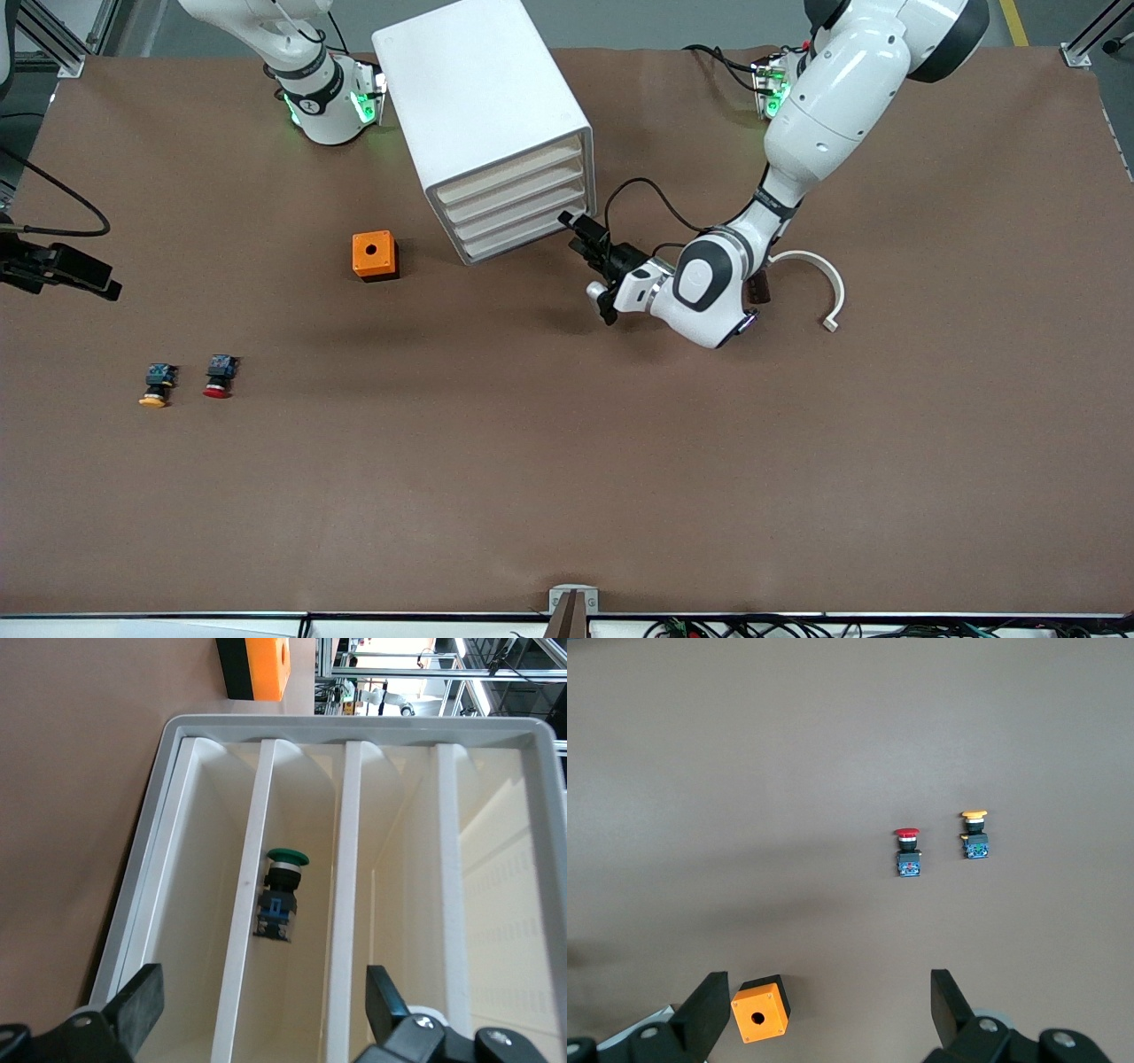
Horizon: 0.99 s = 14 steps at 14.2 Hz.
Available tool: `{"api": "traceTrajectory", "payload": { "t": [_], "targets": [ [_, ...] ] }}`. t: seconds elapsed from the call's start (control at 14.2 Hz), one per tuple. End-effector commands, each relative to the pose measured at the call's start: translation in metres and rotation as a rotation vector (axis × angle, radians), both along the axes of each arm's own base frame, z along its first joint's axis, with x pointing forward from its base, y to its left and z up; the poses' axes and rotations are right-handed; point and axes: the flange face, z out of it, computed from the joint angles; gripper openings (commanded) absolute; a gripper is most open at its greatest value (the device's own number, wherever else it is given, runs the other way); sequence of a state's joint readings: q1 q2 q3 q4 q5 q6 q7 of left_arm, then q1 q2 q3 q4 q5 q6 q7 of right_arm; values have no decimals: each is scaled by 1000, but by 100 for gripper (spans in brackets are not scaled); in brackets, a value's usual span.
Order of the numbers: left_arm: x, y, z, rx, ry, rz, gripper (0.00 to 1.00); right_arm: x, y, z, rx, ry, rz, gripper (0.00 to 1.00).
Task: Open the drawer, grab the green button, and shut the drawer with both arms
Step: 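Grasp the drawer handle with the left gripper, then pull the drawer open with the left gripper while the right gripper approaches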
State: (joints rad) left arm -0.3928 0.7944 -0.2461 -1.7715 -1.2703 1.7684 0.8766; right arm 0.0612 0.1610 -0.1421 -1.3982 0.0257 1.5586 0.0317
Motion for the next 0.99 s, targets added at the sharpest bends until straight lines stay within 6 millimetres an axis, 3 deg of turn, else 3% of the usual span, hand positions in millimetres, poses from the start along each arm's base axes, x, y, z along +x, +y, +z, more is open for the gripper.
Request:
{"api": "traceTrajectory", "payload": {
  "t": [0.0,0.42,0.71,0.92],
  "targets": [
    [-20,-15,-20,-35,0,28,100,0,2,5,-8,-2,-8,100],
    [-50,-37,-35,-71,-13,63,99,0,1,5,-9,-1,-7,100],
    [-63,-46,-38,-90,-35,71,83,0,3,4,-9,0,-2,100],
    [-71,-53,-40,-93,-48,85,62,0,8,-1,-8,15,-3,100]
  ]
}}
